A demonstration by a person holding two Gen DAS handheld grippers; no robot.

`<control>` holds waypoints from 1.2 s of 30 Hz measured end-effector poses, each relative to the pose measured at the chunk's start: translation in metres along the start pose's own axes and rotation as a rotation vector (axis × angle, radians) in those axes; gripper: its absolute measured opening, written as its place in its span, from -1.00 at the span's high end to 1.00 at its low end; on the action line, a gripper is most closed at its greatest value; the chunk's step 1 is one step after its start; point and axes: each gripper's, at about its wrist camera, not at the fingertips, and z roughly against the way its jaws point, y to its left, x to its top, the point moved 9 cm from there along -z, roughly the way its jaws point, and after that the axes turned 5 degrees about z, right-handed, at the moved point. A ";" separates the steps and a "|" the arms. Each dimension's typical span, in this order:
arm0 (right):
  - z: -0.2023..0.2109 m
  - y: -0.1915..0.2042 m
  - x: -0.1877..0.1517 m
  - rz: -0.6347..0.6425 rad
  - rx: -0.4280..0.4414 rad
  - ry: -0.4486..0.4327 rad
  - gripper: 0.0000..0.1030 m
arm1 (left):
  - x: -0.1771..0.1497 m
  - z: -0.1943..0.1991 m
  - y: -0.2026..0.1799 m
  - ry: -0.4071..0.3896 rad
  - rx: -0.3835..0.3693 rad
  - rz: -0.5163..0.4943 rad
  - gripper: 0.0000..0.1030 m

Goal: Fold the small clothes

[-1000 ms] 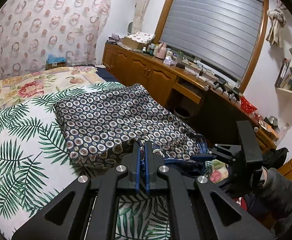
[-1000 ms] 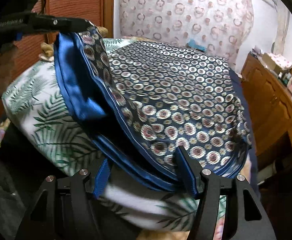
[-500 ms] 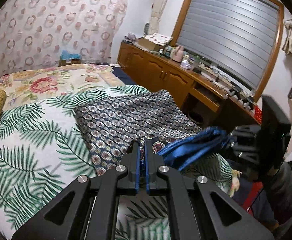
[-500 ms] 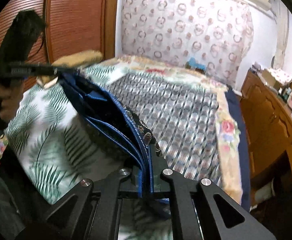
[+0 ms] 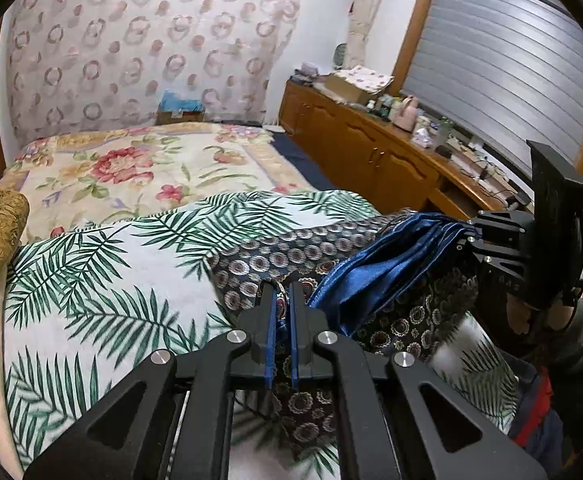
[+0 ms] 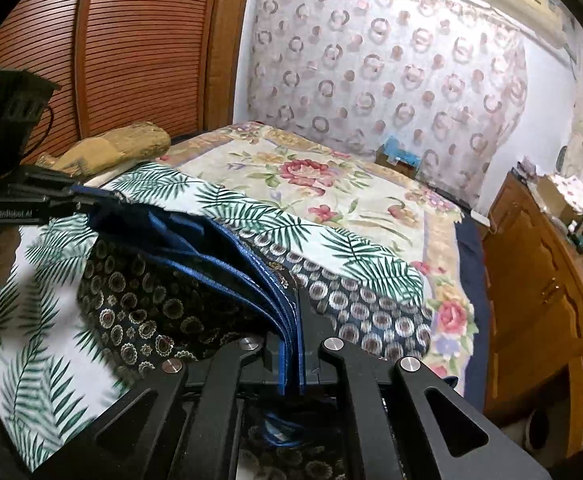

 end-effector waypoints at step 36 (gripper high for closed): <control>0.013 -0.070 -0.013 -0.302 -0.081 0.042 -0.36 | 0.034 -0.028 0.047 -0.050 0.118 0.005 -0.47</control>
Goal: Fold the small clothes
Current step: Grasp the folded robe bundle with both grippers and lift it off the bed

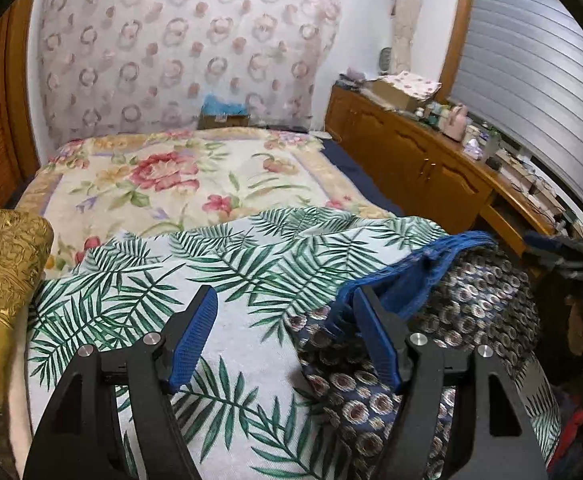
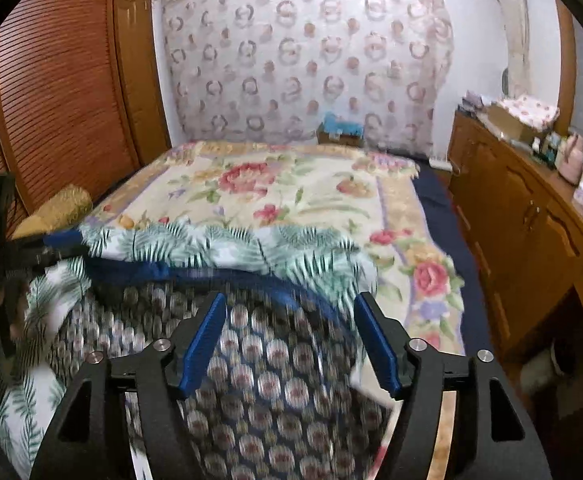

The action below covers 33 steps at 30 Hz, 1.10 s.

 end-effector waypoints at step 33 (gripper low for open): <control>-0.055 -0.021 -0.038 -0.083 0.084 0.122 0.15 | -0.036 -0.064 -0.016 0.236 -0.110 0.039 0.50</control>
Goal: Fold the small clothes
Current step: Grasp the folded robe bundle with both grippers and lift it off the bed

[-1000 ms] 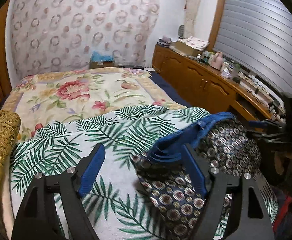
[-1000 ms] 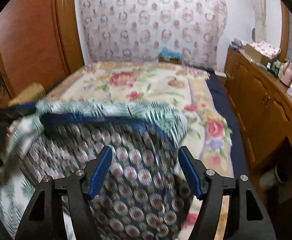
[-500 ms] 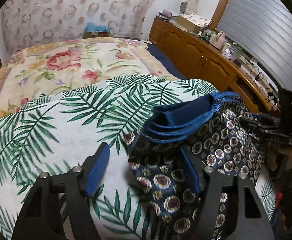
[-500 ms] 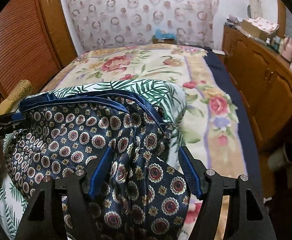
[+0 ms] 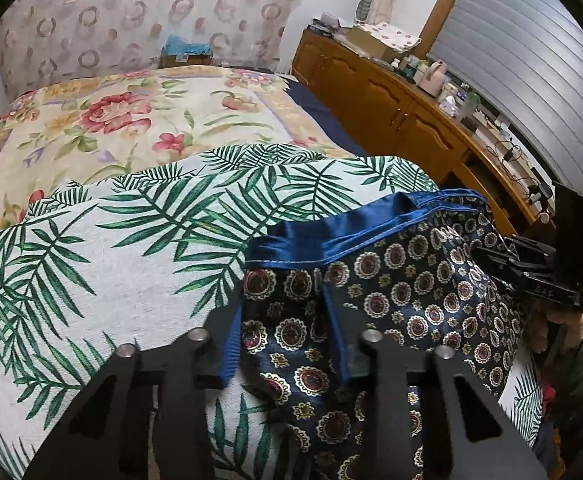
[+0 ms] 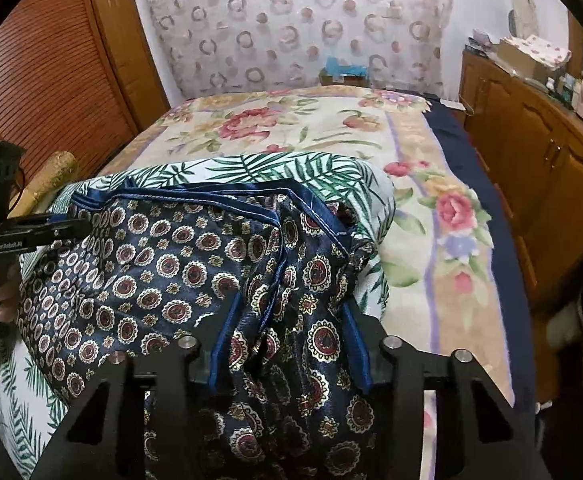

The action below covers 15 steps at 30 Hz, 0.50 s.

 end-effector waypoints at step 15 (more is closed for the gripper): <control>0.056 0.044 0.027 0.134 -0.025 -0.182 0.76 | 0.007 0.100 -0.025 -0.211 -0.130 -0.011 0.88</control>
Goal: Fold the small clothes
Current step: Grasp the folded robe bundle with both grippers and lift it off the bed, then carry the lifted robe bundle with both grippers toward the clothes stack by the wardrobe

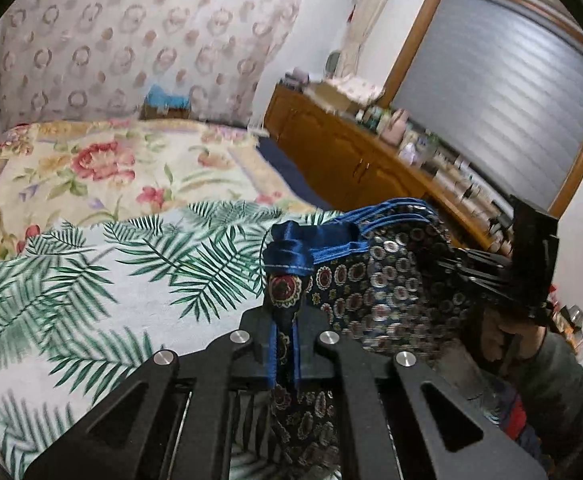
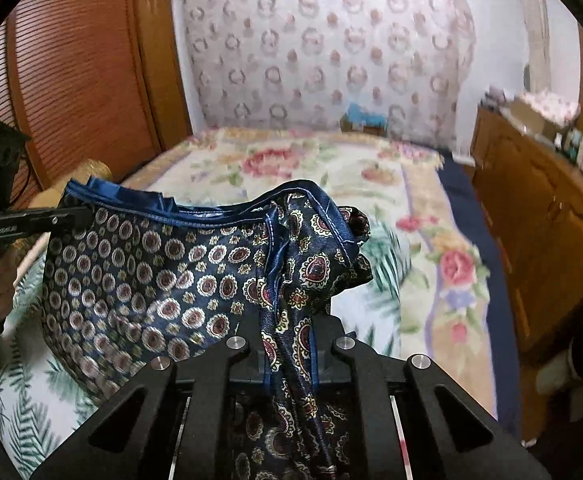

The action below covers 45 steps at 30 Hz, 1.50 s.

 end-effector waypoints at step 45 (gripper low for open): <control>-0.255 0.339 0.251 0.566 0.399 -0.046 0.44 | -0.080 0.260 0.288 -0.396 0.540 0.362 0.78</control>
